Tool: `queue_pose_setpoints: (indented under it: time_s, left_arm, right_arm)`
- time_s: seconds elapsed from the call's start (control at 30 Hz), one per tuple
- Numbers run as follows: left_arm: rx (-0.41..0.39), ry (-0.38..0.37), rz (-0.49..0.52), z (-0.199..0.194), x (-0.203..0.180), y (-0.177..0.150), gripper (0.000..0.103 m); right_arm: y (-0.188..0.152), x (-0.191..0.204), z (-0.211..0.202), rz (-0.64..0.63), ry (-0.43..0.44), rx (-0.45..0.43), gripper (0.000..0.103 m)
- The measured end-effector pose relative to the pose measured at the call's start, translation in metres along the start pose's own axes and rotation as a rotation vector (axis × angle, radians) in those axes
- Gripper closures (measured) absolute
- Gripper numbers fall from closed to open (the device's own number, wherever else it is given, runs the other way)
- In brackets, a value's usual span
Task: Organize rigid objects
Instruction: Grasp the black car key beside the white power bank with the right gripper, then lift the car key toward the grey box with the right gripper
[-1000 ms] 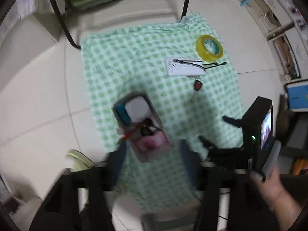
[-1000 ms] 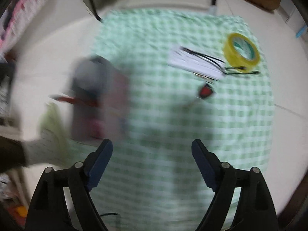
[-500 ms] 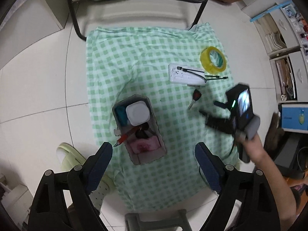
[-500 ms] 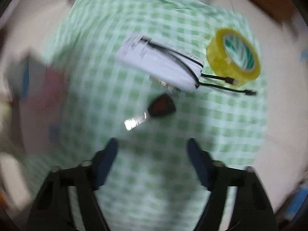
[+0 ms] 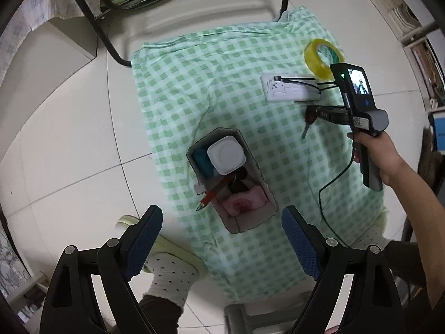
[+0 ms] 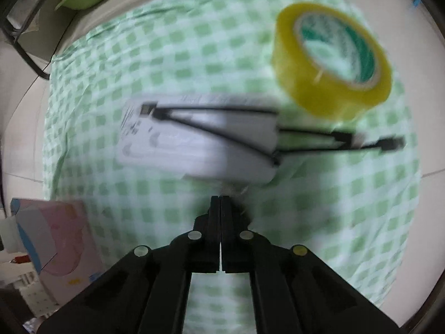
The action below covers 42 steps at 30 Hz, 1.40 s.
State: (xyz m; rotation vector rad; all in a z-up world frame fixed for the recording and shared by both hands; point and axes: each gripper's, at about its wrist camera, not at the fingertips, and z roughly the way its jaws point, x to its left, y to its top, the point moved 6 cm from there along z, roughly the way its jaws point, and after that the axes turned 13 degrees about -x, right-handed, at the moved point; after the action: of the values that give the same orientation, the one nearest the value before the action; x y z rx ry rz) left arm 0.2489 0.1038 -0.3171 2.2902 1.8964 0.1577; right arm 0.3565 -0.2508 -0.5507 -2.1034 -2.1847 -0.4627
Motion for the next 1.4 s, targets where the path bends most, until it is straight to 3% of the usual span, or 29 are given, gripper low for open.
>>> queue_pose_setpoints:
  time_s: [0.1,0.17,0.23,0.3,0.33,0.43,0.63,0.77,0.9,0.97,1.2,1.3,1.4]
  left_arm:
    - [-0.01,0.001,0.003,-0.003,0.001,0.0,0.016]
    - [-0.025,-0.004,0.005,-0.008,-0.002,0.001,0.016]
    - [-0.03,-0.008,0.014,-0.01,-0.001,-0.002,0.016]
    - [-0.032,-0.01,0.019,-0.013,-0.002,-0.005,0.016]
    - [-0.033,-0.015,0.017,-0.014,-0.002,-0.006,0.016]
    - [-0.033,-0.026,0.028,-0.016,-0.003,-0.009,0.016]
    - [0.002,0.038,0.031,-0.005,0.011,-0.013,0.016]
    - [-0.002,0.03,0.007,-0.006,0.01,-0.004,0.016]
    - [-0.023,0.048,0.016,-0.008,0.01,0.001,0.016]
    - [-0.027,0.045,0.019,-0.009,0.006,0.002,0.016]
    - [-0.038,0.028,0.08,-0.01,-0.009,-0.004,0.016]
    - [-0.032,-0.014,0.091,-0.011,-0.018,-0.005,0.016]
    - [-0.058,-0.032,0.132,-0.015,-0.027,-0.002,0.016]
  right_arm:
    - [-0.009,0.013,-0.018,-0.005,0.052,-0.013,0.101]
    - [-0.01,0.02,-0.032,-0.035,0.043,-0.027,0.101]
    - [-0.014,0.018,-0.037,-0.021,0.009,-0.001,0.095]
    - [-0.018,0.009,-0.036,-0.003,-0.026,0.031,0.078]
    - [-0.023,0.007,-0.036,-0.011,-0.047,0.032,0.076]
    - [-0.024,-0.007,-0.029,-0.004,-0.094,0.041,0.076]
    - [-0.013,-0.028,-0.009,0.087,-0.119,0.029,0.076]
    - [-0.004,-0.041,0.003,0.173,-0.084,0.015,0.069]
    - [-0.008,-0.035,0.005,0.129,-0.033,0.058,0.094]
    - [-0.011,-0.03,-0.003,0.106,-0.009,0.06,0.099]
    - [-0.026,0.013,-0.067,0.059,0.188,0.021,0.099]
    - [-0.035,0.046,-0.093,-0.026,0.207,0.023,0.099]
    - [-0.031,0.074,-0.11,-0.02,0.257,0.007,0.099]
